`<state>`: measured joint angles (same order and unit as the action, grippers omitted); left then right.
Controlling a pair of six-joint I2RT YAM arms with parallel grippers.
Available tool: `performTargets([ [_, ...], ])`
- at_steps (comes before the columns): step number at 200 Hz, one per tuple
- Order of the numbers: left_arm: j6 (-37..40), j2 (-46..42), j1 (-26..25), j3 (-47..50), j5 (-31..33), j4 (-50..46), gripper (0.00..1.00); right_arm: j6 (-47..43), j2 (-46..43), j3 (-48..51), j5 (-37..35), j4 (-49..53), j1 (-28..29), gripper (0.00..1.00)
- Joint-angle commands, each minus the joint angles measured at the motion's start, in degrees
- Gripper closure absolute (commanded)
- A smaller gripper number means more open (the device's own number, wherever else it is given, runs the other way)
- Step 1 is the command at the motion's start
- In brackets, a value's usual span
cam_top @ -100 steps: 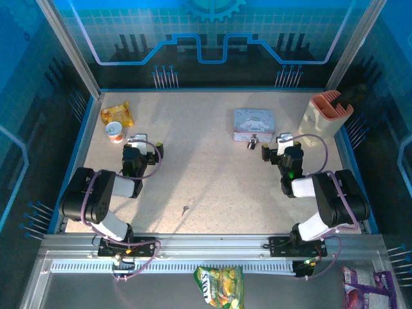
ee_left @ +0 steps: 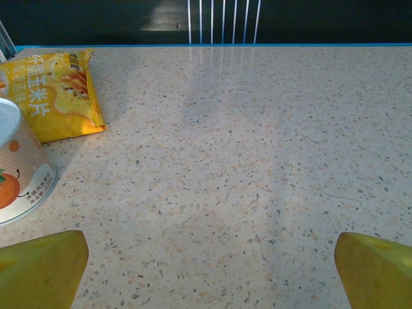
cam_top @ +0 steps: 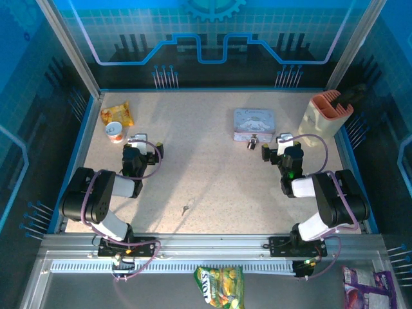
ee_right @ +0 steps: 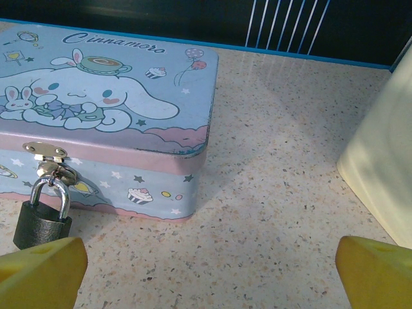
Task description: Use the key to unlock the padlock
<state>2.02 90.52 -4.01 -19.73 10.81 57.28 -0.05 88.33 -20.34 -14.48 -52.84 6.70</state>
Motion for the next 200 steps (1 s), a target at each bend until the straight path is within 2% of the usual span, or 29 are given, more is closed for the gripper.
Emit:
performTargets([
  [1,0.89,-1.00,0.23,0.37,-1.12,1.43,0.01,-0.63,0.43,-0.93,0.24,-2.13,0.03,0.00],
  [182,0.70,-1.11,0.32,0.12,-1.38,1.01,0.01,-0.48,0.34,-1.11,0.86,-1.75,-0.24,0.00],
  [200,-1.31,-1.15,1.38,-1.52,0.60,-2.39,0.01,-0.47,0.37,-1.14,0.90,-1.64,-0.28,0.00],
])
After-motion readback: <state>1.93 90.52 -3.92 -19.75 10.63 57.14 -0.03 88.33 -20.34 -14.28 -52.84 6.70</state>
